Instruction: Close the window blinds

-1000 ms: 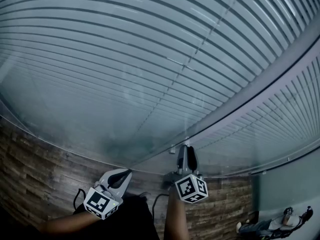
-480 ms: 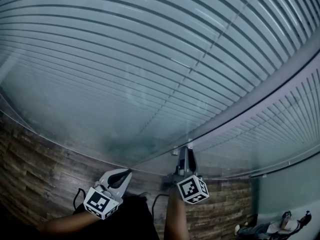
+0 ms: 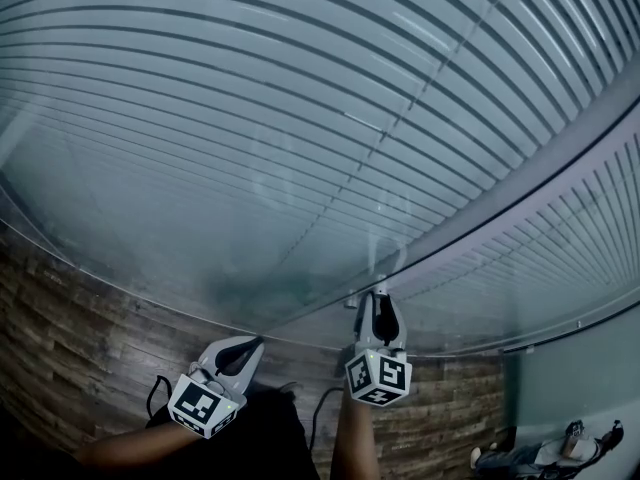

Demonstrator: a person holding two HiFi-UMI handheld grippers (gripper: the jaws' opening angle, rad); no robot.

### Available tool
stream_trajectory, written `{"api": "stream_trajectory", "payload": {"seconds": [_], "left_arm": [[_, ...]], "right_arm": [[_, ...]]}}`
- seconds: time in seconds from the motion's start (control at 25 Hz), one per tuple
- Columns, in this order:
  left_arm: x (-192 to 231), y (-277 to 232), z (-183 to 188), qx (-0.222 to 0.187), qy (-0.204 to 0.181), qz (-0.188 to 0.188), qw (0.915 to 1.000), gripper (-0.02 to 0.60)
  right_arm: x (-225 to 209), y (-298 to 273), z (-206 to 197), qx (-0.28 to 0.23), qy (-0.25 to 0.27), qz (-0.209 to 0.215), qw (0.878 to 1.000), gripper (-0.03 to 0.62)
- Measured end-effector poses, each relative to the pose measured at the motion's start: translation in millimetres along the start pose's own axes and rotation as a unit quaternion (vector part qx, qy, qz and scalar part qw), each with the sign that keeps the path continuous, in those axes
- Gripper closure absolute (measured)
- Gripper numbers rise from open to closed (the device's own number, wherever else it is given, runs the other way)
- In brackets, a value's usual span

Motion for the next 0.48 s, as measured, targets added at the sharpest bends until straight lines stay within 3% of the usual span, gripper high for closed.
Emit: {"api": "stream_trajectory", "payload": {"seconds": [0.48], "left_arm": [[-1.6, 0.5, -5.2, 0.002, -0.001, -0.006, 1.0000, 0.581]], "right_arm": [[4.8, 1.4, -1.1, 0.025, 0.142, -0.002, 0.990, 0.467]]}}
Point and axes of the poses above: the fingertips, and each gripper's own axes: y backward along the fingers, x to its left, z out of its top, the point moved 3 cm from there along y, backward along the fingers, and after that the axes turned 6 degrees about y, right-handed, at the moved point
